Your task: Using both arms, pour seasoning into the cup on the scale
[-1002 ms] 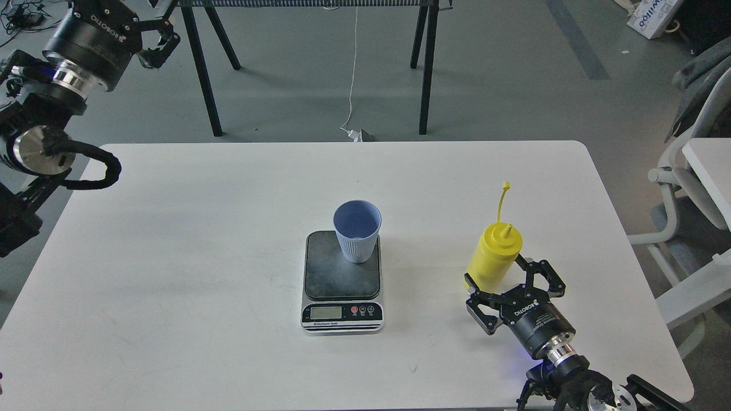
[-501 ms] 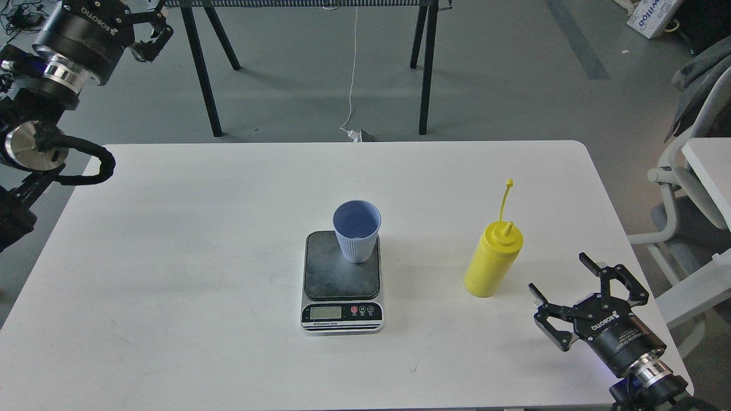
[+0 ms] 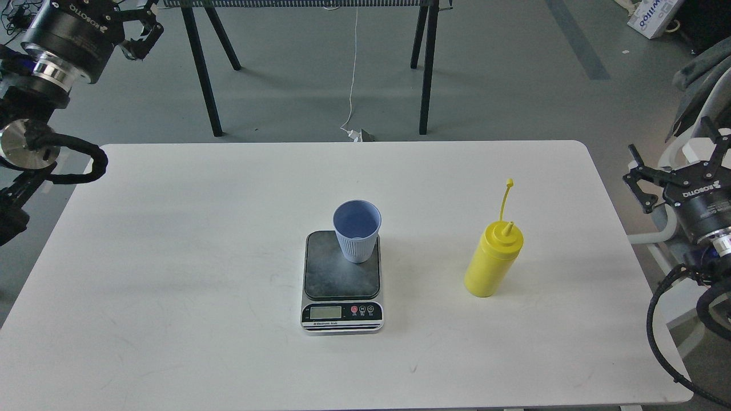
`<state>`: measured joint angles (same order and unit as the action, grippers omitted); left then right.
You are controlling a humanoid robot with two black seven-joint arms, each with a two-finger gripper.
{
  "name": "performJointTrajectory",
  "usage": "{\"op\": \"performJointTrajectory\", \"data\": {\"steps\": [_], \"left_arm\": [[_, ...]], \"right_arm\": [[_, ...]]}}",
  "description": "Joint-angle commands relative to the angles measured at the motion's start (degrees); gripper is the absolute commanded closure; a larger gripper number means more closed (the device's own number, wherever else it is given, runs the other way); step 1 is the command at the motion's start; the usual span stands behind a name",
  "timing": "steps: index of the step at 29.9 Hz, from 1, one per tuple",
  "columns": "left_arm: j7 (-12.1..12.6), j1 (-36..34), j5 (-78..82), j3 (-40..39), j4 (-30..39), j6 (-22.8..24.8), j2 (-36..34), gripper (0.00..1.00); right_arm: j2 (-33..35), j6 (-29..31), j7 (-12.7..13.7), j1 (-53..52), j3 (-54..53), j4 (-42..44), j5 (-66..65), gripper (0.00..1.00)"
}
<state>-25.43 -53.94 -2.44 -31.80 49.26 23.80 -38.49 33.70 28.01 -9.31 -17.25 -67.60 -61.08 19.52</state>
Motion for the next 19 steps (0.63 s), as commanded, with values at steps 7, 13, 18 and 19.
{"op": "performJointTrajectory", "data": {"steps": [7,13,18,19], "left_arm": [[0.90,2.34,-7.22,-1.60,-5.05,2.92,5.71,0.00],[1.87,6.91,-9.25,-6.07,-5.05,3.09,7.64,0.00],[3.10,9.20,-9.25,-9.07,-5.05,3.27,7.56,0.00],[3.10,9.20,-9.25,-9.07,-4.96,3.27,7.38,0.00]], "right_arm": [[-11.27,-0.01,0.43,-25.27,4.93,23.26,0.00,0.01],[-12.78,-0.01,0.52,-30.73,8.62,26.45,0.00,0.01],[-13.13,-0.01,0.52,-30.91,8.89,26.19,0.00,0.01],[-13.13,-0.01,0.52,-30.82,8.89,26.01,0.00,0.01]]}}
